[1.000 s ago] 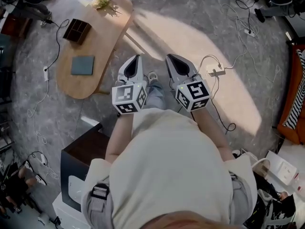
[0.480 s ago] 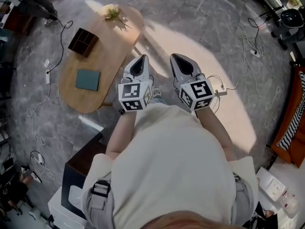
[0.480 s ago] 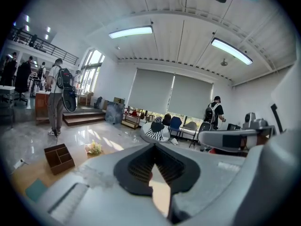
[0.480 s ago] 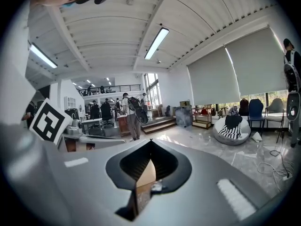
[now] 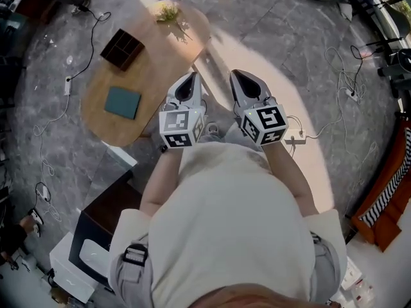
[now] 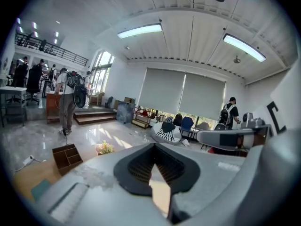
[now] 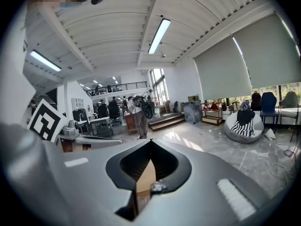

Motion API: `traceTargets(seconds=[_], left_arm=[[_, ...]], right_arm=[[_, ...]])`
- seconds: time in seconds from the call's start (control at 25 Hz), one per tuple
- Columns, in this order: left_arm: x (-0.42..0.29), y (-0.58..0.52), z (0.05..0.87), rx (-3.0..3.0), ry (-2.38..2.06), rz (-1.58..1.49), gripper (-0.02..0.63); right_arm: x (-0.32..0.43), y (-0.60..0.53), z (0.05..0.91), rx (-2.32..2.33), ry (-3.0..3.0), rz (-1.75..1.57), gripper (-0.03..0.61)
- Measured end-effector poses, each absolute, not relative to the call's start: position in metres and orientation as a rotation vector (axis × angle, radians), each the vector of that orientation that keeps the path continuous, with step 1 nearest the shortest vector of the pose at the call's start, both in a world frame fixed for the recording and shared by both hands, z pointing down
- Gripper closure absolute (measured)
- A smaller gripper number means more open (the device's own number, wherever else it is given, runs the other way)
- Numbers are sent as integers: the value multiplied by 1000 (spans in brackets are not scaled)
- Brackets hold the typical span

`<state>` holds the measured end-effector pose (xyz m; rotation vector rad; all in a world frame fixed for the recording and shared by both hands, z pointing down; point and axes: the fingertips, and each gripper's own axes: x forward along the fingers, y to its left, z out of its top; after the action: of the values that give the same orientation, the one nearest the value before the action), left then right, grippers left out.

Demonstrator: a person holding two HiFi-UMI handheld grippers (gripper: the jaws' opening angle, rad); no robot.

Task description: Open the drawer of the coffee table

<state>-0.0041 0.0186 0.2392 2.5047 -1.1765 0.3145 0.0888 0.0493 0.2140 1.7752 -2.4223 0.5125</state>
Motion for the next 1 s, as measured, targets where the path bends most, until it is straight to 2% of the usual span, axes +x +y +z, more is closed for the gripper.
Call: traceTargets(seconds=[0.64, 1.0], left_arm=[[-80, -28, 326, 2064, -1607, 343, 612], [-98, -31, 383, 1777, -1798, 313, 612]], right_arm=[[84, -60, 290, 1334, -2499, 582, 575], [92, -113, 356, 1060, -2492, 599, 575]])
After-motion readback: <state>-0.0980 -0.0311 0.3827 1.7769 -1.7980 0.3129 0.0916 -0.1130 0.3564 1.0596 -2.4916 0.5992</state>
